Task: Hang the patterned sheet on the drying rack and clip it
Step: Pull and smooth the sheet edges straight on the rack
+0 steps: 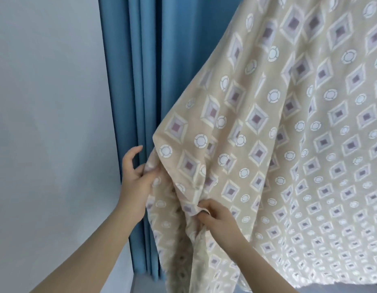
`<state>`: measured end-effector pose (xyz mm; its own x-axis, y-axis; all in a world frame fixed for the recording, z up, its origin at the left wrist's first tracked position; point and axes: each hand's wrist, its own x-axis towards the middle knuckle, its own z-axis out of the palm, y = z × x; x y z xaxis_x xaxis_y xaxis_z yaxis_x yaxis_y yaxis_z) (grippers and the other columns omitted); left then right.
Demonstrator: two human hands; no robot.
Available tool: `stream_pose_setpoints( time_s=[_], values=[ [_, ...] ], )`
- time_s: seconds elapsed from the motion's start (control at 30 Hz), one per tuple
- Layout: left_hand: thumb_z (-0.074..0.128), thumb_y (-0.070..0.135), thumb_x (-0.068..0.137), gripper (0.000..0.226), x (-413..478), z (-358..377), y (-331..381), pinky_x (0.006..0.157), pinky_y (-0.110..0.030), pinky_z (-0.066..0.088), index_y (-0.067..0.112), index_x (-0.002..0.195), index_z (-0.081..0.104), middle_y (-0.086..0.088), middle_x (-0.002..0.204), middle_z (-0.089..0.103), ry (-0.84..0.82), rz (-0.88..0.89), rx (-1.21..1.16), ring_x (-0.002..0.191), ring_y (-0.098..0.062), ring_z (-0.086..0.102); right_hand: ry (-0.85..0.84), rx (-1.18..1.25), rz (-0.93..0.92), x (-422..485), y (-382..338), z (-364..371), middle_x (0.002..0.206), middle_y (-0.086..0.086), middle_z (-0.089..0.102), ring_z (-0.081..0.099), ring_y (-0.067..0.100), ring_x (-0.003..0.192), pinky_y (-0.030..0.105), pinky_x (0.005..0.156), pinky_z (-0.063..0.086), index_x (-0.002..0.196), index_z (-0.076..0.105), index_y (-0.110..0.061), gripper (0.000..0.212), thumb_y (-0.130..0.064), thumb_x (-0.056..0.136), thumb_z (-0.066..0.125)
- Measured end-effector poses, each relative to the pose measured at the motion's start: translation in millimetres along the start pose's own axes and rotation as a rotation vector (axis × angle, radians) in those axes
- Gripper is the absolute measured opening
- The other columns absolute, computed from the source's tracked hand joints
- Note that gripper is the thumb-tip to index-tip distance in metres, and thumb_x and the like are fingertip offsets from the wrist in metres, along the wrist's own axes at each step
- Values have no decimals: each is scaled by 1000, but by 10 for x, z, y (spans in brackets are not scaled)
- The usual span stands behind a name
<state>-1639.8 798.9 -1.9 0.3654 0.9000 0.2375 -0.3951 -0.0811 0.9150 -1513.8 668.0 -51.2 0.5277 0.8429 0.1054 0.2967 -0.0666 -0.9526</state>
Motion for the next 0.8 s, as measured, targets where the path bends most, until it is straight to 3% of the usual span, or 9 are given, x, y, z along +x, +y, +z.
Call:
stream_pose_setpoints(
  time_s=[0.1,0.2,0.27,0.33,0.4,0.53,0.6,0.7,0.8],
  values=[
    [60,-2,85,37,-27,-54,29,70,-35,50,33,90,49,-4,84,65,-44,39,68,74,-19,61,219,-75,-44,18,-28,17,55,-13,43,37,1,52,19,54,32,64,43,-14,24,-5,78,60],
    [66,10,81,27,-74,-62,-31,82,-32,47,34,78,55,0,94,63,-188,50,170,90,-17,59,48,-102,-69,-8,-108,137,54,-12,39,37,5,55,25,58,33,62,38,-18,30,-9,80,60],
    [59,33,82,4,-134,-33,-6,84,-32,48,30,78,59,3,92,65,-308,-30,138,94,-17,60,-107,-164,-52,-37,-136,240,60,-6,42,42,9,59,23,60,35,63,41,-19,31,-16,83,64],
    [50,55,68,38,-175,-44,22,82,-30,50,22,84,61,4,92,68,-384,-104,72,92,-14,64,-250,-169,-24,-71,-165,305,66,-10,54,48,-2,56,11,59,37,69,50,-19,22,-18,85,64],
    [45,62,59,57,-163,-83,50,88,-33,49,18,92,60,0,102,67,-409,-127,11,97,-15,63,-360,-89,32,-80,-178,292,85,-11,63,52,-8,61,6,59,39,81,56,-20,10,-17,85,64],
    [63,48,75,30,-81,-5,99,100,-30,40,33,101,59,14,115,59,-371,-182,318,115,-11,52,-302,-6,34,-20,-254,151,86,-11,63,54,10,73,16,61,43,83,59,-25,10,-16,83,63],
    [71,39,78,39,-5,127,85,92,-26,40,30,110,53,12,118,55,-297,-239,439,113,-10,51,-250,-1,3,28,-324,109,81,-9,62,55,8,70,13,60,44,82,61,-22,12,-11,86,58],
    [71,31,80,40,113,283,118,83,-29,50,21,114,54,1,108,65,-222,-367,287,97,-16,64,-226,-19,-3,73,-386,72,79,-10,61,57,5,67,12,62,45,82,63,-22,13,-13,89,57],
    [56,18,92,9,202,324,251,69,-27,51,14,97,62,-3,90,69,-301,-358,182,78,-15,66,-236,-33,13,70,-378,22,83,-9,61,58,5,69,18,67,46,86,63,-25,9,-19,90,58]
  ],
)
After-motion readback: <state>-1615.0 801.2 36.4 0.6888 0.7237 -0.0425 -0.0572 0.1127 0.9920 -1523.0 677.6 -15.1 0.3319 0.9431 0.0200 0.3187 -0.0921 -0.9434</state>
